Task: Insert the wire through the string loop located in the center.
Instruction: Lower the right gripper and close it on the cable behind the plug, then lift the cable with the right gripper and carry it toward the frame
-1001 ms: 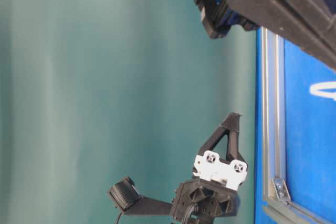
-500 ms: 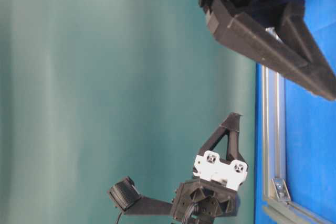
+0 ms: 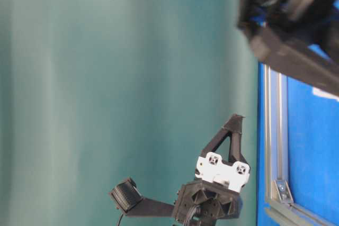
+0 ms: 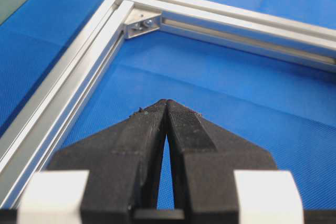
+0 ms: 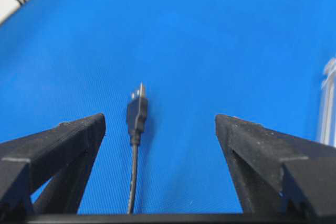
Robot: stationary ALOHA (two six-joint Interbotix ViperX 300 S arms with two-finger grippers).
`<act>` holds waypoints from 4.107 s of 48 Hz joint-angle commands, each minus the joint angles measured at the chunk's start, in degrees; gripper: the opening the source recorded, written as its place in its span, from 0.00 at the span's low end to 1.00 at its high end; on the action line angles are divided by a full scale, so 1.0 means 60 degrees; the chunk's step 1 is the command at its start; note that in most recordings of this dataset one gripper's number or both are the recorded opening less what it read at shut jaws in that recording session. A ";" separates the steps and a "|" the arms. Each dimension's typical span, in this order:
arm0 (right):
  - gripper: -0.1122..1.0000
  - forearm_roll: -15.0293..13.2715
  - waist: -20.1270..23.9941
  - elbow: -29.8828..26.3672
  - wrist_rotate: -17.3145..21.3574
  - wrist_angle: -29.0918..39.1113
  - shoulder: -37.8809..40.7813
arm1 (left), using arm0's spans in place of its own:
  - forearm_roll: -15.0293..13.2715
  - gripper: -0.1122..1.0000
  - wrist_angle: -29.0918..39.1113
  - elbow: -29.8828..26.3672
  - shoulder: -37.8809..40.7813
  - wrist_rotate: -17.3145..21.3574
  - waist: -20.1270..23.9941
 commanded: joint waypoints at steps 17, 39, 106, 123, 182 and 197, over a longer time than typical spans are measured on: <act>0.91 0.0454 0.0044 -0.0337 0.0015 -0.0029 0.0879 | 0.0059 0.10 -0.0044 -0.0073 -0.0278 0.0029 0.0015; 0.81 0.0469 0.0029 -0.0366 0.0015 -0.0044 0.0967 | 0.0059 0.10 -0.0044 -0.0073 -0.0293 0.0044 0.0015; 0.08 0.0410 0.0073 -0.0454 -0.0044 0.3179 -0.1978 | 0.0073 0.10 0.0000 -0.0029 -0.0308 0.0044 0.0000; 0.08 0.0410 0.0059 -0.0454 -0.0044 0.3179 -0.2021 | 0.0073 0.10 0.0000 -0.0029 -0.0308 0.0044 -0.0015; 0.08 0.0410 0.0073 -0.0439 -0.0044 0.3179 -0.2021 | 0.0073 0.10 0.0000 -0.0029 -0.0308 0.0044 -0.0044; 0.08 0.0410 0.0073 -0.0439 -0.0044 0.3179 -0.2021 | 0.0073 0.10 0.0000 -0.0029 -0.0308 0.0044 -0.0044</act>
